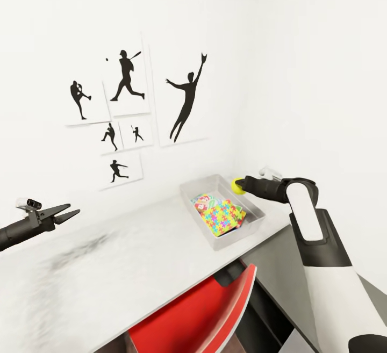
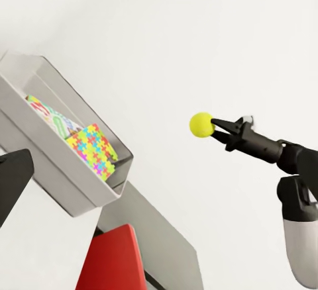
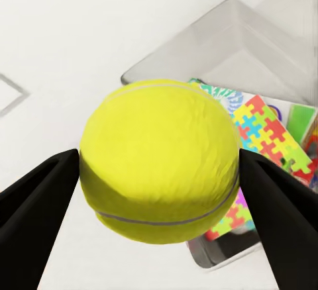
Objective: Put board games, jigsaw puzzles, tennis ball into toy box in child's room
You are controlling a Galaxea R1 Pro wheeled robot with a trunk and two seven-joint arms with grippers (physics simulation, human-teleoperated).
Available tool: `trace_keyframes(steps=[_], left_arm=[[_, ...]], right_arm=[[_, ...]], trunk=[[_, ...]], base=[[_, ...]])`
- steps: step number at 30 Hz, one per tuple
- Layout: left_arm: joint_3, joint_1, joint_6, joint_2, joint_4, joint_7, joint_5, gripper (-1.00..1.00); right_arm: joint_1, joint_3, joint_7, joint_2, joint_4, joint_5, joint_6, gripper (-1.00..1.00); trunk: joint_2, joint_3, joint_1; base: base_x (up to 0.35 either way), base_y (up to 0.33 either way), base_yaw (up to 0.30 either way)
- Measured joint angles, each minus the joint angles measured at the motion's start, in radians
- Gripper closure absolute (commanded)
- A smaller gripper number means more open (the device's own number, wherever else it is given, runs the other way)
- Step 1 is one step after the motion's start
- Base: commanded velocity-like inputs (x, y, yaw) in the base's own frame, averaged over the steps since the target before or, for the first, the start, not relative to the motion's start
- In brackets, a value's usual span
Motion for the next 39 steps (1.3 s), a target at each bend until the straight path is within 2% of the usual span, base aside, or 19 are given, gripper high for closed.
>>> trace_keyframes(steps=[5,8,10,13,16,18,22,25,29,31,34,36,39], left_arm=[[0.0,0.0,0.0,0.0,0.0,0.0,0.0,-1.0],[0.0,0.0,0.0,0.0,0.0,0.0,-0.001,-1.0],[0.0,0.0,0.0,0.0,0.0,0.0,-0.001,-1.0],[0.0,0.0,0.0,0.0,0.0,0.0,-0.001,-1.0],[0.0,0.0,0.0,0.0,0.0,0.0,-0.001,-1.0],[0.0,0.0,0.0,0.0,0.0,0.0,-0.002,-1.0],[0.0,0.0,0.0,-0.001,-0.005,0.0,-0.001,-1.0],[-0.007,0.0,0.001,-0.013,-0.045,0.0,-0.003,-1.0],[-0.071,-0.009,0.02,-0.058,-0.07,0.0,-0.006,-1.0],[-0.085,-0.019,0.043,-0.081,-0.096,0.0,-0.006,-1.0],[-0.093,-0.03,0.134,-0.138,-0.195,0.002,-0.013,-1.0],[-0.095,-0.033,0.192,-0.191,-0.253,0.117,-0.02,-1.0],[-0.095,-0.036,0.224,-0.236,-0.28,0.24,-0.02,-1.0]], right_arm=[[0.0,0.0,-0.029,-0.001,0.013,0.007,0.0,1.0],[0.0,0.0,-0.036,-0.001,0.034,0.025,0.0,1.0],[0.0,0.0,-0.038,-0.001,0.048,0.046,-0.001,1.0],[-0.003,-0.001,-0.04,0.0,0.102,0.1,-0.007,1.0],[-0.007,-0.001,-0.04,0.009,0.162,0.175,-0.012,1.0],[-0.009,-0.001,-0.04,0.012,0.188,0.202,-0.02,1.0],[-0.009,-0.001,-0.039,0.01,0.21,0.22,-0.047,1.0],[-0.009,0.0,-0.038,0.013,0.226,0.222,-0.052,1.0],[-0.009,0.0,-0.038,0.014,0.231,0.224,-0.053,1.0],[-0.009,0.0,-0.037,0.014,0.231,0.225,-0.054,1.0],[-0.01,0.0,-0.037,0.01,0.231,0.226,-0.054,1.0],[-0.011,0.0,-0.037,0.008,0.231,0.225,-0.054,1.0],[-0.012,-0.001,-0.039,0.008,0.231,0.225,-0.054,1.0]], trunk=[[0.0,0.008,0.0],[0.0,0.013,0.0],[0.0,0.017,0.0],[0.0,0.022,0.0],[0.0,0.027,0.0],[0.0,0.03,0.0],[0.0,0.037,0.0],[0.0,0.042,0.0],[0.0,0.048,0.0],[0.0,0.051,0.0],[0.0,0.052,0.0],[0.0,0.052,0.0],[0.0,0.052,0.0]], base=[[0.0,0.0,0.0],[0.0,0.0,0.0],[0.0,0.0,0.0],[0.0,0.0,0.0],[0.0,0.0,0.0],[0.0,0.0,0.0],[0.0,0.0,0.0],[0.0,0.0,0.0],[0.0,0.0,0.0],[0.0,0.0,0.0],[0.0,0.0,0.0],[0.0,0.0,0.0],[0.0,0.0,0.0]])
